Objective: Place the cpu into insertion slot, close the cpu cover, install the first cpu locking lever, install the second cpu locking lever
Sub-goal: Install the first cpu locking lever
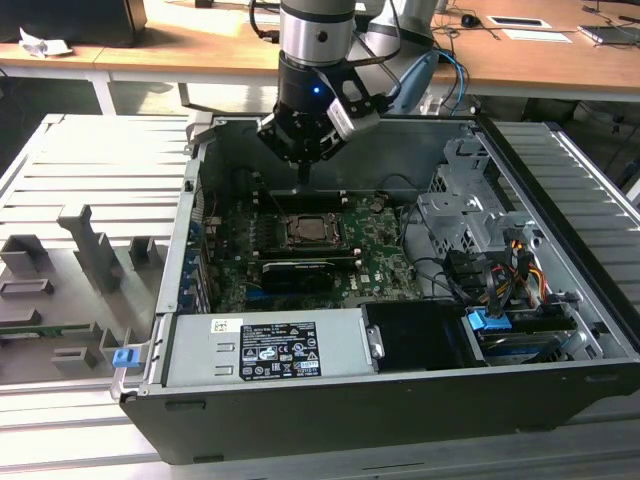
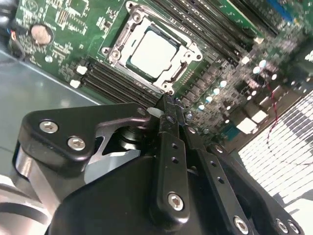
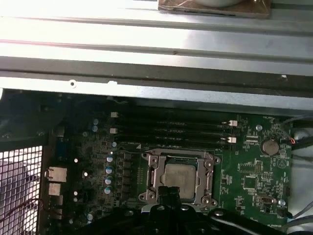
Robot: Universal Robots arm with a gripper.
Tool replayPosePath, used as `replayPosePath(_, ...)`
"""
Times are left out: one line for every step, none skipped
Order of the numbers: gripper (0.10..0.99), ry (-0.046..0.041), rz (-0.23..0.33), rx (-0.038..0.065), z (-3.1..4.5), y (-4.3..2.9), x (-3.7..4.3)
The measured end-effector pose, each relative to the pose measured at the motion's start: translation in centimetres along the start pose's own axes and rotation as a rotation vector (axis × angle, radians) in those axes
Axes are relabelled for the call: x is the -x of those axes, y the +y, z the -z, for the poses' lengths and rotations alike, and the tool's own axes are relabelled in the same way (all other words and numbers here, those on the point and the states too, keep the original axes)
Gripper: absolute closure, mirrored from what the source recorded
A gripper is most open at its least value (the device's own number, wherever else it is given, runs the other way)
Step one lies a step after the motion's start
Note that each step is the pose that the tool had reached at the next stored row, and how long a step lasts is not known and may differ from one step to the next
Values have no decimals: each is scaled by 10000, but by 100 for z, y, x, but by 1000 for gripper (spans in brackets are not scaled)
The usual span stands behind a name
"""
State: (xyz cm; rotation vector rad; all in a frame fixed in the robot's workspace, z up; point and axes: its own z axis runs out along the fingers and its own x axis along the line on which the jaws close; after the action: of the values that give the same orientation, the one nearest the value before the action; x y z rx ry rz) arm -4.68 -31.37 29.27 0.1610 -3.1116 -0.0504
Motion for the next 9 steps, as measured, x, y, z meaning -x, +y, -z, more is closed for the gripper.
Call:
replayPosePath(980,15,446,-11,-1,0,0)
replayPosePath(980,18,645,-15,-2,0,0)
replayPosePath(980,6,668,-19,-3,0,-1)
replayPosePath(980,-20,673,-22,-8,0,-6)
replayPosePath(980,-41,674,-25,-13,1,-16)
replayPosePath(980,-50,676,-25,-19,3,-29)
replayPosePath(980,-52,682,-26,-26,4,-50)
replayPosePath(980,-53,689,-27,-33,7,-78)
replayPosePath(980,-53,698,-26,-37,10,-104)
